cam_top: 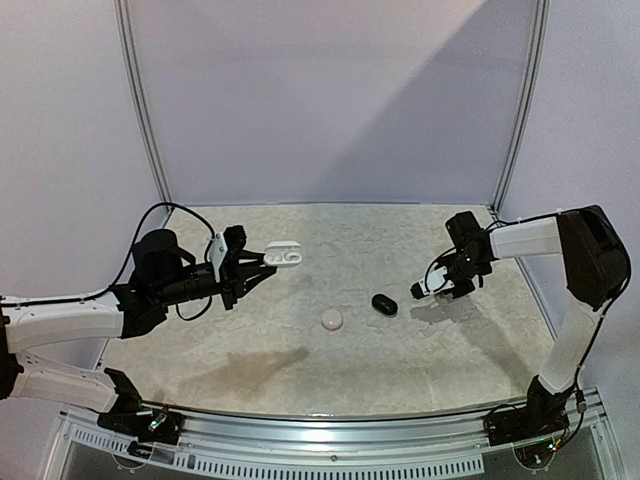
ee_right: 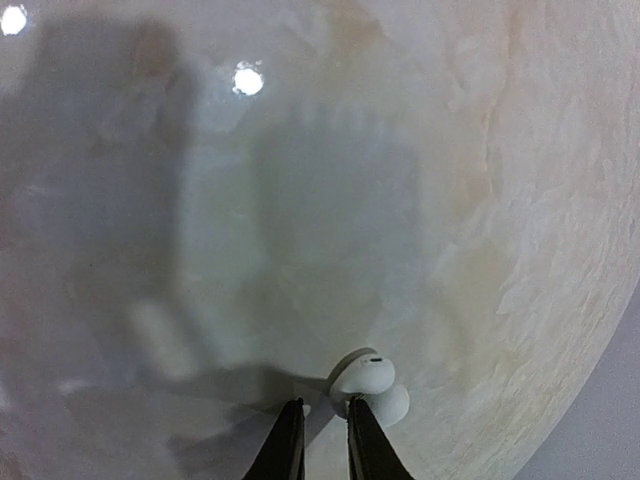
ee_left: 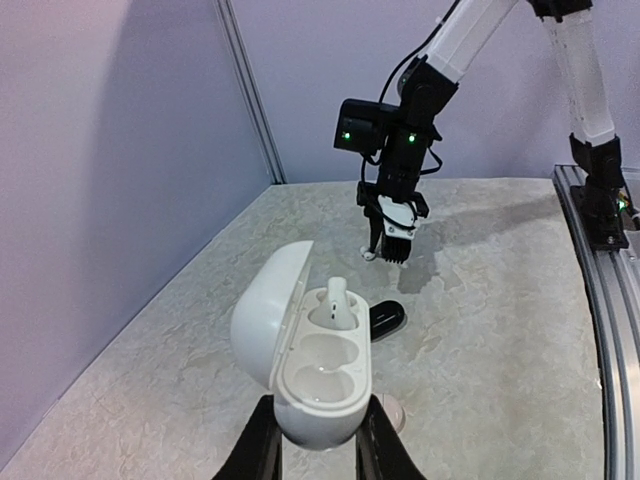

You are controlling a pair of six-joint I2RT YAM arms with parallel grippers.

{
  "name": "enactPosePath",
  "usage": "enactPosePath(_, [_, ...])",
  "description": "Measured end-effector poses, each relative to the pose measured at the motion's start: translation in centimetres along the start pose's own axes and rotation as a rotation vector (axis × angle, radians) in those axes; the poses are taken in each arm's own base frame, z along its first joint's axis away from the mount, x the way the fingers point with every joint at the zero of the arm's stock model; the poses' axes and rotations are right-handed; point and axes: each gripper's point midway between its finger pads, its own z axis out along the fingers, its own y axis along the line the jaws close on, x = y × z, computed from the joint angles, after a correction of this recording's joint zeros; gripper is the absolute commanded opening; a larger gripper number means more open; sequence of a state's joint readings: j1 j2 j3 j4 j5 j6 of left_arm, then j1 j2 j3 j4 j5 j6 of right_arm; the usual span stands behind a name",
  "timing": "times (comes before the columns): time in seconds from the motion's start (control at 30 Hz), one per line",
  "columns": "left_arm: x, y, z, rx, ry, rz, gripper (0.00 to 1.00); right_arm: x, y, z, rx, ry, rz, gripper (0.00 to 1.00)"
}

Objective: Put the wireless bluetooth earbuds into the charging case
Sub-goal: Adjust the left earbud at the center of the board.

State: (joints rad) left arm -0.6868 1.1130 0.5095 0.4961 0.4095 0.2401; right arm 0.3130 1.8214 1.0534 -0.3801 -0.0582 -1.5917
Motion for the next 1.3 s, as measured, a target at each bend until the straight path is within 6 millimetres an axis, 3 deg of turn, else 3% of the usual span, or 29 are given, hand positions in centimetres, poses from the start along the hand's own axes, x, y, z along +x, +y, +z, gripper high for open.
enactPosePath(0.43, [0.4, 0.1, 0.1, -0.001, 0.010, -0.005, 0.00, 0.6, -0.7, 0.6, 0.010, 0.033, -0.054, 0.17])
enactPosePath(1.07, [1.2, 0.0, 0.4, 0.012, 0.029, -0.015, 0.00, 0.5, -3.2, 1.0, 0.069, 0.024, -0.071, 0.19])
enactPosePath(1.3, [1.1, -0.2, 0.4, 0.020, 0.027, -0.015, 0.00, 0.3, -3.7, 1.0, 0.078, 0.019, -0.077, 0.10])
